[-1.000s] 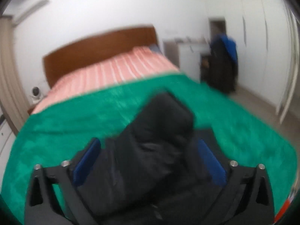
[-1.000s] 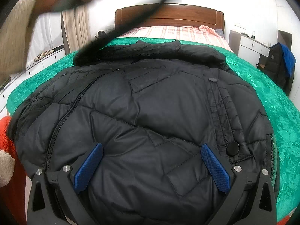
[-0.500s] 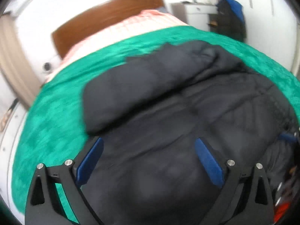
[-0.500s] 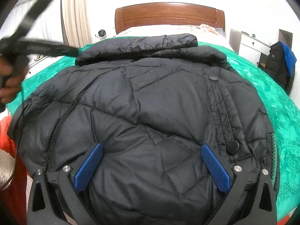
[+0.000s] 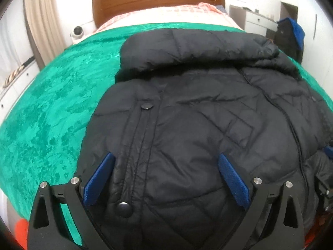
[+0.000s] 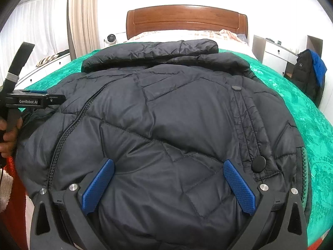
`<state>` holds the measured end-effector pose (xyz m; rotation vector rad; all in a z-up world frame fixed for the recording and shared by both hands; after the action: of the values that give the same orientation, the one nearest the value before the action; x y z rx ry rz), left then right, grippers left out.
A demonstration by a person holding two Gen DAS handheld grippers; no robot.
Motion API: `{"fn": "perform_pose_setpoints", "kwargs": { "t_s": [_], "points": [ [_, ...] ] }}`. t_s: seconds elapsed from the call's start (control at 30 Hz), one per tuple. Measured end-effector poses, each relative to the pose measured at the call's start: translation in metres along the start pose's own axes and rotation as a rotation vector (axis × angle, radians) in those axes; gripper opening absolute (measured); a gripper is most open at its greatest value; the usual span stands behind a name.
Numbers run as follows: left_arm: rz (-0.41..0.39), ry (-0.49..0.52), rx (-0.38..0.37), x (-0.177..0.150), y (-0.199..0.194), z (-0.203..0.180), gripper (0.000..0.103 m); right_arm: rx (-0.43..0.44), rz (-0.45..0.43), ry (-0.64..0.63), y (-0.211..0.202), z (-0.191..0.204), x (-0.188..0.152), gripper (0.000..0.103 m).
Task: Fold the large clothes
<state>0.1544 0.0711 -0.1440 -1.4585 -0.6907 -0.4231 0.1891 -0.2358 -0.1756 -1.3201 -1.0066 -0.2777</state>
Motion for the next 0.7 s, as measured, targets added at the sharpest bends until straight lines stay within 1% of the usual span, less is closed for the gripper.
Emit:
{"fn": "perform_pose_setpoints", "kwargs": {
  "t_s": [0.13, 0.37, 0.7],
  "points": [
    [-0.003, -0.002, 0.018, -0.001, -0.007, 0.003, 0.100, -0.006, 0.001, -0.002, 0.000, 0.001, -0.001, 0.103],
    [-0.007, -0.059, 0.027, -0.004, -0.015, 0.009, 0.100, -0.006, 0.000, -0.002, 0.000, 0.001, -0.001, 0.103],
    [-0.020, -0.069, 0.047, -0.008, -0.018, 0.010, 0.100, -0.006, 0.000, -0.002, 0.000, 0.001, -0.001, 0.103]
  ]
}}
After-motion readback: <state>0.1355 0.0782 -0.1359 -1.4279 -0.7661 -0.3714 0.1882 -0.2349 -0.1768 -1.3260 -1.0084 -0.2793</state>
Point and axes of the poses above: each gripper's, at about its wrist camera, not at the fingertips, and y roughly the way its jaws point, z to its left, x to its top, the point moved 1 cm from there along y, roughly the way its jaws point, and after that the axes turned 7 degrees about -y, right-handed, at the moved point
